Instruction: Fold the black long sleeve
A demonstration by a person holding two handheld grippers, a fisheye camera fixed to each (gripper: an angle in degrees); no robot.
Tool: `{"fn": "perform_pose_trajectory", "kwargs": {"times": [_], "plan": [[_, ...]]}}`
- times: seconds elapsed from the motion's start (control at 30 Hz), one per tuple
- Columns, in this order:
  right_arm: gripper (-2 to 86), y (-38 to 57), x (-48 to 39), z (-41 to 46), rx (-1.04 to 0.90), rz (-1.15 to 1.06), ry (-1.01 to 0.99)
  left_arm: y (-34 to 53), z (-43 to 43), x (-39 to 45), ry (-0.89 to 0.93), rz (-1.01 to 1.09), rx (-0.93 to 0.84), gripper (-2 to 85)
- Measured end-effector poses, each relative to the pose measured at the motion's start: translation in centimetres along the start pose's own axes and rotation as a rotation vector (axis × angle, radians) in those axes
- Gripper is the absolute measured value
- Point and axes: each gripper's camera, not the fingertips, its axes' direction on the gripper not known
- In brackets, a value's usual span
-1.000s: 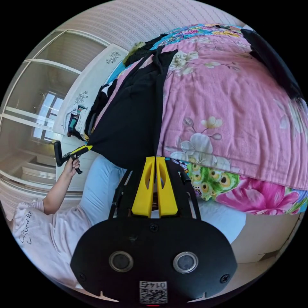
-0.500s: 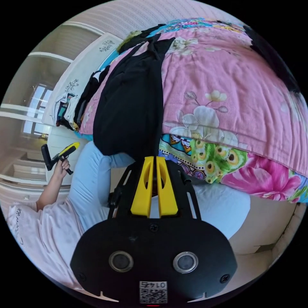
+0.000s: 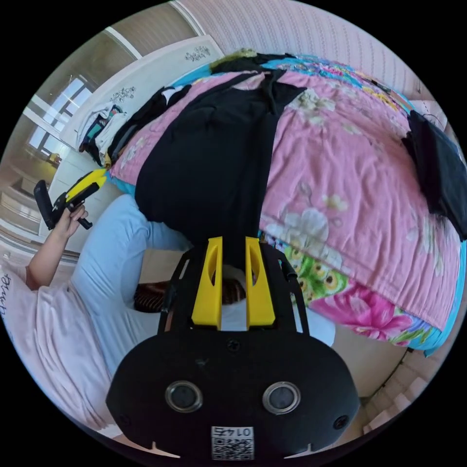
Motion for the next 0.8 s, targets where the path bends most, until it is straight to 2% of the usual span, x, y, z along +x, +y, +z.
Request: {"fn": "perform_pose_trajectory", "kwargs": {"times": [0.13, 0.37, 0.5, 0.63, 0.73, 0.8], "plan": [[8.0, -6.3, 1.8, -2.5, 0.108, -0.03, 0.019, -1.6, 4.5, -1.2, -0.001, 0.079, 0.019, 8.6], [8.4, -25.9, 5.6, -3.1, 0.214, -0.027, 0.022, -8.5, 21.1, -6.8, 0.119, 0.137, 0.004, 8.3], [8.1, -35.5, 10.2, 1.7, 0.136, 0.043, 0.048, -8.8, 30.8, -9.3, 0.166, 0.109, -0.082, 8.1], [3.0, -37.7, 14.0, 3.8, 0.064, 0.059, -0.102, -7.7, 36.5, -11.2, 0.179, 0.105, -0.176, 7.5], [1.9, -33.9, 17.2, -2.4, 0.207, 0.188, -0.177, -6.7, 38.9, -13.1, 0.204, 0.074, -0.182, 6.3], [1.8, -28.0, 19.1, -8.6, 0.281, 0.291, -0.161, -5.0, 41.8, -13.9, 0.248, 0.057, -0.259, 6.0]]}}
